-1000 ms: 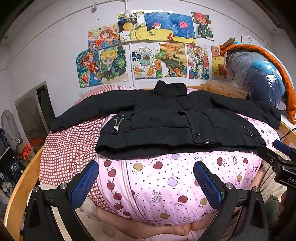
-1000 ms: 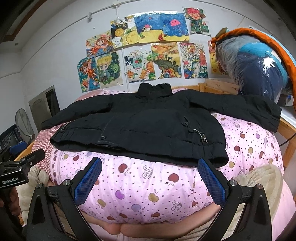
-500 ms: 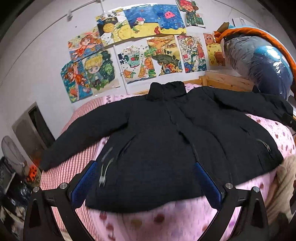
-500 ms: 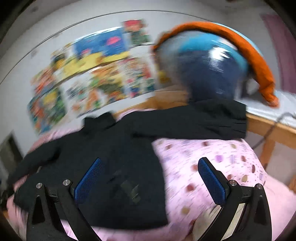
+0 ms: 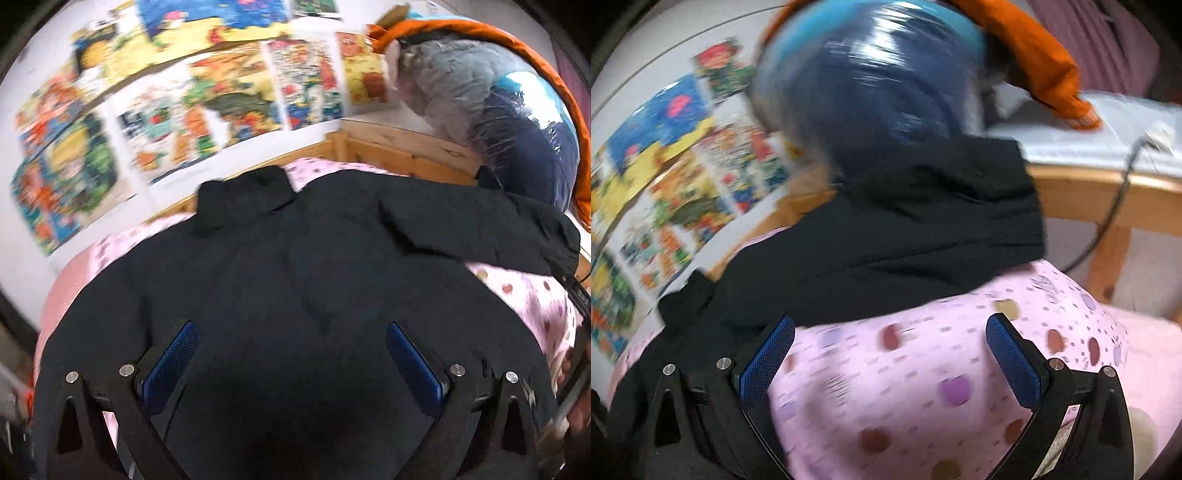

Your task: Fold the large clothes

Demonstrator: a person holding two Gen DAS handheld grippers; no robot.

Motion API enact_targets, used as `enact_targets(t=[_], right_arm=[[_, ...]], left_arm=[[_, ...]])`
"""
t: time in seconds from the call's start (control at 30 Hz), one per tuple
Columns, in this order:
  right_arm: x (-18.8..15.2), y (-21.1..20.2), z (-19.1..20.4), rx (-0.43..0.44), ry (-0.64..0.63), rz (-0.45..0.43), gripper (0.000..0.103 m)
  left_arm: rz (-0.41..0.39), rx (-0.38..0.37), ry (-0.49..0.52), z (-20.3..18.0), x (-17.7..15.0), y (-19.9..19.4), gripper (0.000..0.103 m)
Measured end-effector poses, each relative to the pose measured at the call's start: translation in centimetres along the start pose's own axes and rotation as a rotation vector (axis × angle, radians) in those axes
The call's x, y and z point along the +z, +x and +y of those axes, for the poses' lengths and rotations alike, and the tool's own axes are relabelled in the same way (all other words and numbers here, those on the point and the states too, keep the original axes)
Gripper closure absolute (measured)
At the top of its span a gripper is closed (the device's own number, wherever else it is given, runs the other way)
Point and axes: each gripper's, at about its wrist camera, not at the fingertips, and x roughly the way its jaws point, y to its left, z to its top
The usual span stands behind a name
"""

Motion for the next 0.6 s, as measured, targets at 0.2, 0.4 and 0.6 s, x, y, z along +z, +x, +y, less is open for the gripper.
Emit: enact_targets(t=[0.2,0.4,0.6], right_arm=[[-0.1,1.3,-3.5,-0.035,0.186,-0.060,0.001],[0.4,3.2,-3.8,0.044,0.253,-0.107,0.030],[0.9,4.3,-4.4,0.055,0.311,-0.083,0.076]], left_arm=[[0.054,-0.116,0.065,-3.9,4.6,9.4,0.000],[0.122,-0.148,0.011,-6.4,7.1,18.3,0.000],[0.240,-0.169,-0.068,-7.1,6.9,24.9,0.000]])
